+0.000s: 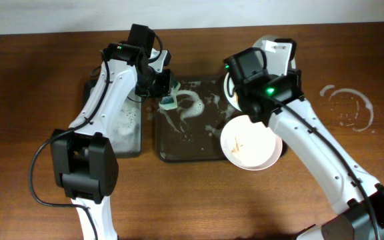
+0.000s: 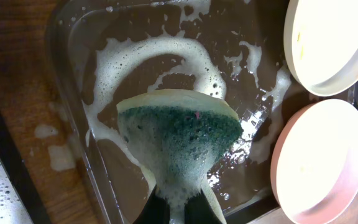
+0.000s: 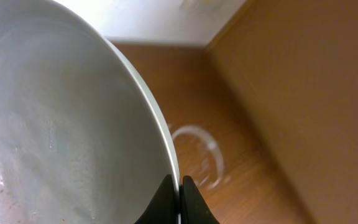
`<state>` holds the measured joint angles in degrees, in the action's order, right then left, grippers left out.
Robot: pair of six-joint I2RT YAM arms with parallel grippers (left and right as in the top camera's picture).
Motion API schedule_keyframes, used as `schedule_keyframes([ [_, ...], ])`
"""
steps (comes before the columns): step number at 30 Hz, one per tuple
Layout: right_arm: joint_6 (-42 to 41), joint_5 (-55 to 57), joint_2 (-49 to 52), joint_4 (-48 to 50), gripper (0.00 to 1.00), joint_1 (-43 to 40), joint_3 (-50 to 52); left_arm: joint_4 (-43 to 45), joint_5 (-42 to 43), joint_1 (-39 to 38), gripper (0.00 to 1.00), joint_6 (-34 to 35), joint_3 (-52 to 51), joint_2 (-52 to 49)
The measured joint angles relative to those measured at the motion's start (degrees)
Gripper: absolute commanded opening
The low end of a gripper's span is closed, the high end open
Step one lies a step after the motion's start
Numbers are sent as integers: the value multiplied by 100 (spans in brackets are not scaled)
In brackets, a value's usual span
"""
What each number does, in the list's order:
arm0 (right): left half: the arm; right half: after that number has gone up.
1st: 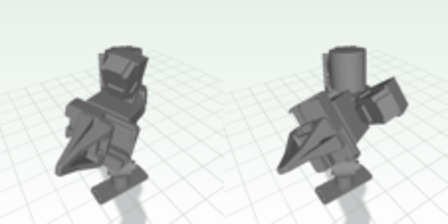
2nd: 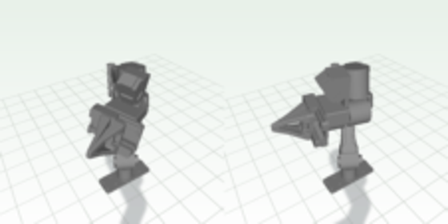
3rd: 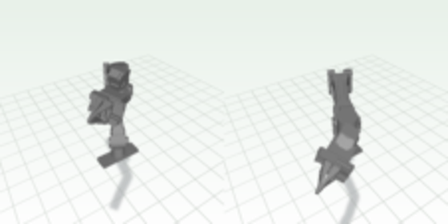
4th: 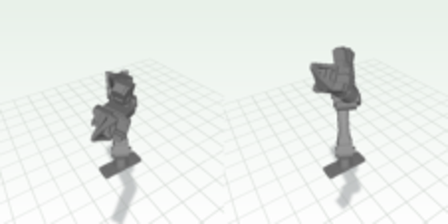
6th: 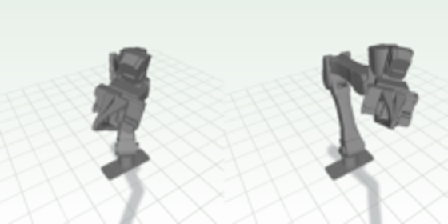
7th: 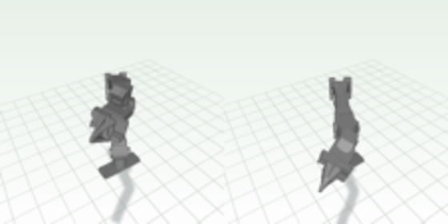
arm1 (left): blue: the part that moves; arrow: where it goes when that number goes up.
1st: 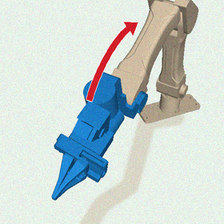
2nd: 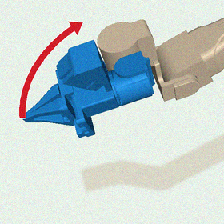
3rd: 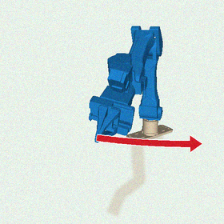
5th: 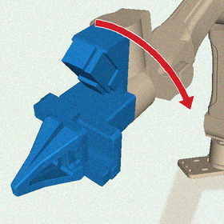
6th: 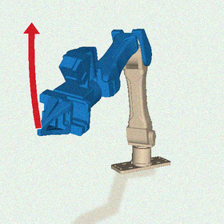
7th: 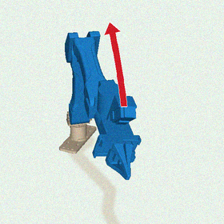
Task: Clean dirty plates on tray and stack at the side
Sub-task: 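Lift the scrubbed plate with the right gripper, sponge moved aside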
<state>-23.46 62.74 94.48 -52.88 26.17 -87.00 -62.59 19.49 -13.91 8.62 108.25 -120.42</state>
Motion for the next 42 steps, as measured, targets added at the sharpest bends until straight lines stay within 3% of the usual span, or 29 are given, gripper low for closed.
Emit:
schedule_keyframes([
  [7, 514, 1093, 321, 389, 4, 76, 4, 0, 0, 0, 1, -2, 0, 0],
  [15, 2063, 1414, 522, 2140, 4, 107, 9, -4, 0, 0, 1, 0, 0, 2],
  [42, 3425, 1141, 522, 2844, 4, 457, 11, 2, -2, 0, 1, 188, 0, 2],
])
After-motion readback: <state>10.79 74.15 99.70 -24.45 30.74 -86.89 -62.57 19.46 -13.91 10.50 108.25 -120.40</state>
